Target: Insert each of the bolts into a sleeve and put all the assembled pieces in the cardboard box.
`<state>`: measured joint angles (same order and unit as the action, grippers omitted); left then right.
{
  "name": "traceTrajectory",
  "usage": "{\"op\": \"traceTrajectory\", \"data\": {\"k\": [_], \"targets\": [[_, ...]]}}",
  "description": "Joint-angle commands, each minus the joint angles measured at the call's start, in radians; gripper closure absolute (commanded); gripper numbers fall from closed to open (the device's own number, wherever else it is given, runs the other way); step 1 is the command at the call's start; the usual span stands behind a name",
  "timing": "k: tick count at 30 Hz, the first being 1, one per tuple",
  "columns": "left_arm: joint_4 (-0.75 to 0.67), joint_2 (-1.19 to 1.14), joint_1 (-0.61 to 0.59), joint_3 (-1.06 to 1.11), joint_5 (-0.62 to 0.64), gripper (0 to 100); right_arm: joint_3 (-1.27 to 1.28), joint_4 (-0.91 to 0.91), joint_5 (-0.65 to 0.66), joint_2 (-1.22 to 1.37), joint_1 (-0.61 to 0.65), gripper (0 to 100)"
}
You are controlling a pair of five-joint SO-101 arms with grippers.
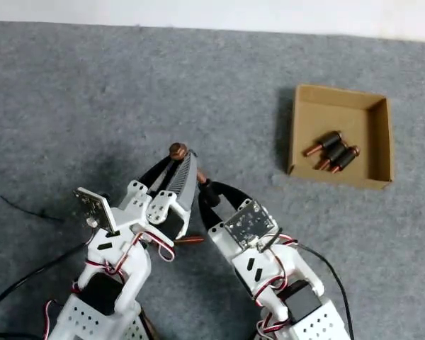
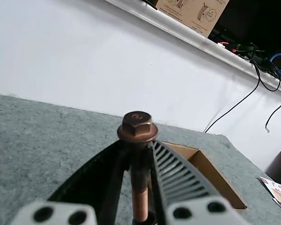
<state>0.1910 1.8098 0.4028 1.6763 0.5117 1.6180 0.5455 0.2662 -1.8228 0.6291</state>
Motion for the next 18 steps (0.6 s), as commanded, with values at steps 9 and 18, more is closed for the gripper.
{"op": "traceTrajectory", "data": {"k": [9,18], "targets": [[0.063,0.019,0.136,0.015,0.002,99,0.028,-0.122,0.008,-0.016,-0.044,99.4],[0.081,0.016,0.136,0.019,0.002,99,0.03,-0.124,0.009,-0.016,-0.044,99.4]]}}
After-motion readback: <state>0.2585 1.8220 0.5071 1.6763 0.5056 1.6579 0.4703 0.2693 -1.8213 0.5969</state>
